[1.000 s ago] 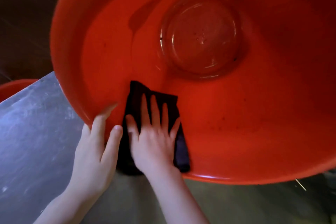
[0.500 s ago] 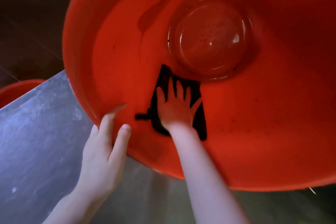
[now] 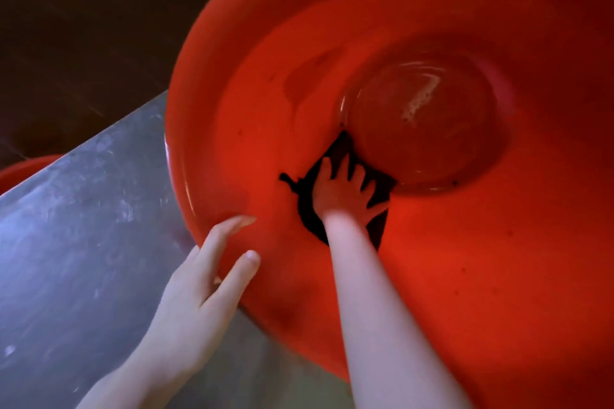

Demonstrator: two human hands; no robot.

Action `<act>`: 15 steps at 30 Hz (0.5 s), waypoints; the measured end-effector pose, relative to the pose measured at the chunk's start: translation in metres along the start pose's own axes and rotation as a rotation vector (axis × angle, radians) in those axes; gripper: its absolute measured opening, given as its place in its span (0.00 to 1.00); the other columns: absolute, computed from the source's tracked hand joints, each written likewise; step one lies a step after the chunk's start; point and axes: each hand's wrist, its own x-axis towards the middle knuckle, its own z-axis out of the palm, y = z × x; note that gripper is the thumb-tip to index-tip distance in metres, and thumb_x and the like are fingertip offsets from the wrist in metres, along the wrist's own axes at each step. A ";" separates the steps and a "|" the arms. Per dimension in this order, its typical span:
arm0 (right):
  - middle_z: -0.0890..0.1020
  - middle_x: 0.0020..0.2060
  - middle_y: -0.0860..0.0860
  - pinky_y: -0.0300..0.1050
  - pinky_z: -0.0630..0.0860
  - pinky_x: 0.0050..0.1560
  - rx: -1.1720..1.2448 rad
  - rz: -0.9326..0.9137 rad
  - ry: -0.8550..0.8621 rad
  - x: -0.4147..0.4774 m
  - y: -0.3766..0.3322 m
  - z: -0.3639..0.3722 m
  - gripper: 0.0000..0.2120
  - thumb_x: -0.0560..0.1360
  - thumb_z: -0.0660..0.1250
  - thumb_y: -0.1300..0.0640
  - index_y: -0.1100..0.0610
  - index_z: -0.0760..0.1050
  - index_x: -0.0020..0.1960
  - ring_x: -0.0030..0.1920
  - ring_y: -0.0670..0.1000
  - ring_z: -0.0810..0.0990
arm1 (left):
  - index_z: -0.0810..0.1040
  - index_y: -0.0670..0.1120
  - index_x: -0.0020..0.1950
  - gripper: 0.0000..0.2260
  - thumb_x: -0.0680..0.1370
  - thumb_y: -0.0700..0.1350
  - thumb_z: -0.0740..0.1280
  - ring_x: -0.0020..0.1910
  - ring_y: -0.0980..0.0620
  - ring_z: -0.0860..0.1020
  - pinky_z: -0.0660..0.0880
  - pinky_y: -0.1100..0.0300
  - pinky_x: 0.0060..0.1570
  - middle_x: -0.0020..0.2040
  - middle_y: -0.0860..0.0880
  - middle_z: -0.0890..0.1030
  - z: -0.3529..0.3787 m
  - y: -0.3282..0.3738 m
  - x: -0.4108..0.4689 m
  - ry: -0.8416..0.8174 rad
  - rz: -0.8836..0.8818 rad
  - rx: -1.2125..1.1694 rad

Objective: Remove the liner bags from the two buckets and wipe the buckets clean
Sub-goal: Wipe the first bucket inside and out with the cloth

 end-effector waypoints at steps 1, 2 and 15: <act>0.49 0.79 0.44 0.69 0.35 0.71 -0.003 -0.025 -0.018 0.006 -0.001 0.001 0.30 0.79 0.40 0.34 0.41 0.44 0.78 0.78 0.57 0.44 | 0.67 0.72 0.65 0.20 0.74 0.68 0.61 0.56 0.55 0.77 0.74 0.55 0.59 0.60 0.61 0.76 0.001 -0.003 -0.002 -0.008 0.038 0.024; 0.49 0.79 0.44 0.70 0.35 0.71 -0.019 -0.064 -0.021 0.008 -0.002 -0.005 0.30 0.78 0.40 0.34 0.41 0.44 0.78 0.78 0.57 0.44 | 0.66 0.72 0.66 0.20 0.74 0.66 0.64 0.57 0.58 0.76 0.72 0.54 0.61 0.60 0.62 0.74 -0.003 -0.001 0.006 -0.003 0.089 0.056; 0.48 0.79 0.45 0.68 0.32 0.71 -0.310 -0.204 -0.017 0.014 0.046 -0.018 0.31 0.78 0.40 0.33 0.42 0.45 0.79 0.78 0.57 0.42 | 0.55 0.74 0.71 0.24 0.78 0.56 0.57 0.34 0.61 0.81 0.79 0.66 0.35 0.41 0.61 0.81 -0.031 -0.012 0.038 0.142 0.236 0.228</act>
